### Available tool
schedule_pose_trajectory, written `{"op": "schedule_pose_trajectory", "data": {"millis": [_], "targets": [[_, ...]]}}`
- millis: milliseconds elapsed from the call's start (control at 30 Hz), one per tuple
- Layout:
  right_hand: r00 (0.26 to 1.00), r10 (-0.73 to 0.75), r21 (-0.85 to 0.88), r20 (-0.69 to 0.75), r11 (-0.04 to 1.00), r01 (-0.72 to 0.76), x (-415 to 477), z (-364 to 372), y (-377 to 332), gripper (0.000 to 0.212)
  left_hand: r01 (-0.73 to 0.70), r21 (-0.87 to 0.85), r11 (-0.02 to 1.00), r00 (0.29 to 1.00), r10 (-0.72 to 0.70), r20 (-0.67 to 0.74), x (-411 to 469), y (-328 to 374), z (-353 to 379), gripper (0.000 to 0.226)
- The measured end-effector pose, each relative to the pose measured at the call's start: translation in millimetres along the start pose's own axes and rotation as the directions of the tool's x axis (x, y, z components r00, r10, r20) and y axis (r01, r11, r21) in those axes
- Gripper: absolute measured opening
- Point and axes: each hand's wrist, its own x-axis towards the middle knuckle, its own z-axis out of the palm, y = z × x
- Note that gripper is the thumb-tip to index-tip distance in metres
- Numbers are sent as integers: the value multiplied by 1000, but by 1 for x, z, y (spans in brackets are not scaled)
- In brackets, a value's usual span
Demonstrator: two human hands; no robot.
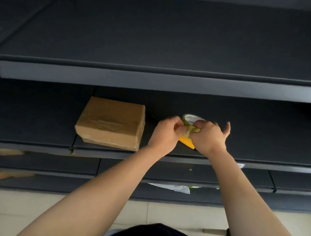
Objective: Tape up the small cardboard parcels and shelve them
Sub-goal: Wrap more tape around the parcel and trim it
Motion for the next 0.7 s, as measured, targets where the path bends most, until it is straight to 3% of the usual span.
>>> {"op": "schedule_pose_trajectory", "data": {"millis": [133,300,467,600,700], "targets": [[992,-103,54,75,994,99,1,4,-32,34,93,2,996,995,-93,-29,-8,-15,-31,17],[984,-153,65,94,987,147,-1,6,-65,33,119,10,993,989,-118,-93,-19,-29,-63,4],[951,-269,128,153,960,251,-1,-4,-80,17,240,-49,970,970,-241,-12,-18,-28,-92,13],[930,-306,267,201,931,249,9,-14,-89,42,252,-6,968,965,-251,77,-13,-30,-121,18],[921,-330,125,207,943,310,21,-18,-88,58,256,94,962,966,-257,7,-7,-40,-152,14]]}}
